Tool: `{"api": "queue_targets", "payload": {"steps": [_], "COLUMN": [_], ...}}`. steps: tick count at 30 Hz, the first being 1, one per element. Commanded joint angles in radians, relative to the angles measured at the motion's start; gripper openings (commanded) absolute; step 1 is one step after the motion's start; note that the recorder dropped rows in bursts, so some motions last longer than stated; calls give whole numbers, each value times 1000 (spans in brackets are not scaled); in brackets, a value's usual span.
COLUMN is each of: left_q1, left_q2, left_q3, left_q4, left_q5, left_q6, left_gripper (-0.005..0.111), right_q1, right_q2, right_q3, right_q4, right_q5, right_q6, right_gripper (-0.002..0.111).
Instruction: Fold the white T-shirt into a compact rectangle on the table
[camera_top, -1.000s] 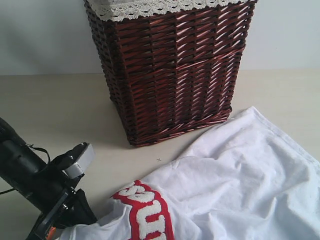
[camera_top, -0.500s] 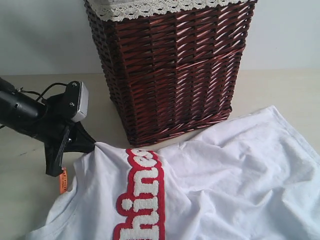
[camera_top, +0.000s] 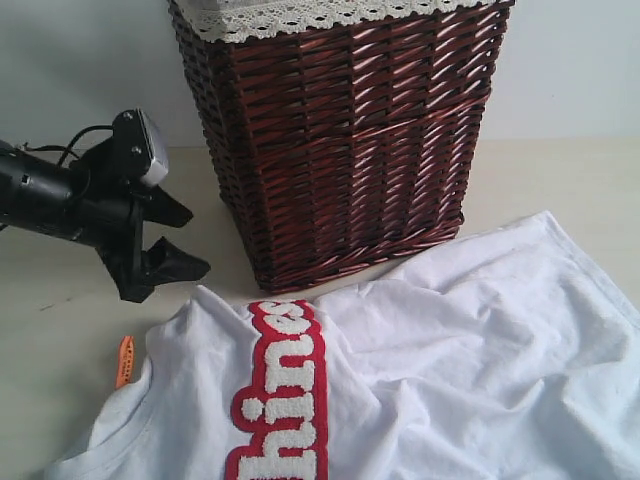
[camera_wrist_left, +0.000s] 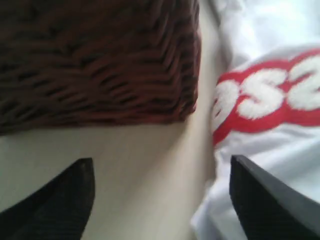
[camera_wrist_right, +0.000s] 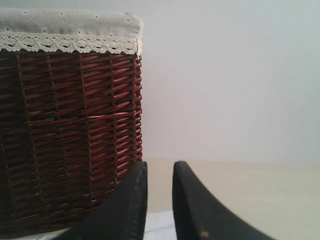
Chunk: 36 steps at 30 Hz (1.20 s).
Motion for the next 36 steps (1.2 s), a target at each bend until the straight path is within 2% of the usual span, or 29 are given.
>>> {"api": "queue_targets", "payload": {"steps": [1,4,7,10,14,18,21,25,26,27,31,36], "left_q1": [-12,-41,-65,-83,-98,-102,-102,-102,-102,-102,-102,-102], "left_q2": [1,40,88,142,206,219,202,167,155,142,85,-2], "left_q3": [-4,-4,-6,-26,-56,-56,-56,-80,-86,-92,-94,-94], "left_q4": [-29,-22,-16,76,230,289,284,261,259,251,254,278], "left_q5": [273,269,158,77,104,108,52,-80,-99,-111,-68,142], "left_q6": [-11,10,53,53,53,51,51,51,51,51,51,4], "left_gripper": [72,62,56,55,55,54,41,6,0,0,0,0], "right_q1": [2,2,2,2,2,2,2,2,2,2,2,2], "right_q2": [-5,-5,-5,-5,-5,-5,-5,-5,-5,-5,-5,-5], "right_q3": [4,4,4,4,4,4,4,4,4,4,4,4], "right_q4": [0,0,0,0,0,0,0,0,0,0,0,0], "right_q5": [0,0,0,0,0,0,0,0,0,0,0,0], "right_q6": [2,2,2,2,2,2,2,2,2,2,2,2], "right_gripper": [20,20,20,20,20,20,20,20,20,20,20,20]}}
